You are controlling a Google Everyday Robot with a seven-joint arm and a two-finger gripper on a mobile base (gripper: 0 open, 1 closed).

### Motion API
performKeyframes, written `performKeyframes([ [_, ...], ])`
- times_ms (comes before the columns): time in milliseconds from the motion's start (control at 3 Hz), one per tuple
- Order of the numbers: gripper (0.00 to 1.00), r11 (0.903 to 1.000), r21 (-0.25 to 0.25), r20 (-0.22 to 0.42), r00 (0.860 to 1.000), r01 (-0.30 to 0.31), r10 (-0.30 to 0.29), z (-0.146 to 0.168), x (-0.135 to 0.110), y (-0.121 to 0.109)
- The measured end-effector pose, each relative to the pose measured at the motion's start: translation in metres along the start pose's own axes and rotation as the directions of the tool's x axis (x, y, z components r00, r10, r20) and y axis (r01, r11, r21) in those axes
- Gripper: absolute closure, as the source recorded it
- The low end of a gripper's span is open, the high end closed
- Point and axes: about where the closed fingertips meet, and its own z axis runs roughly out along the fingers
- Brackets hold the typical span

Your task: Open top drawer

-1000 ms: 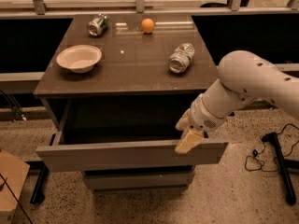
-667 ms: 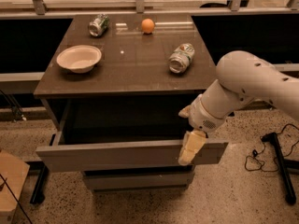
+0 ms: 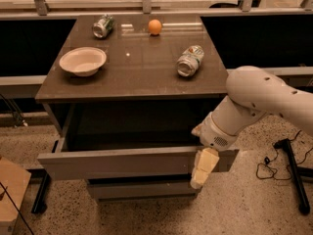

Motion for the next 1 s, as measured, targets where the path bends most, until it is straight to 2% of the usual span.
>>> performKeyframes([
  [333, 0.26, 0.9959, -0.066, -0.014, 0.998, -0.062, 0.062, 0.006, 0.019, 0.017],
  [667, 0.49, 0.9897, -0.095, -0.032, 0.994, -0.107, 0.105, 0.006, 0.031, 0.032],
  [1000, 0.78, 0.9883, -0.099, -0.038, 0.993, -0.116, 0.113, 0.005, 0.033, 0.035],
])
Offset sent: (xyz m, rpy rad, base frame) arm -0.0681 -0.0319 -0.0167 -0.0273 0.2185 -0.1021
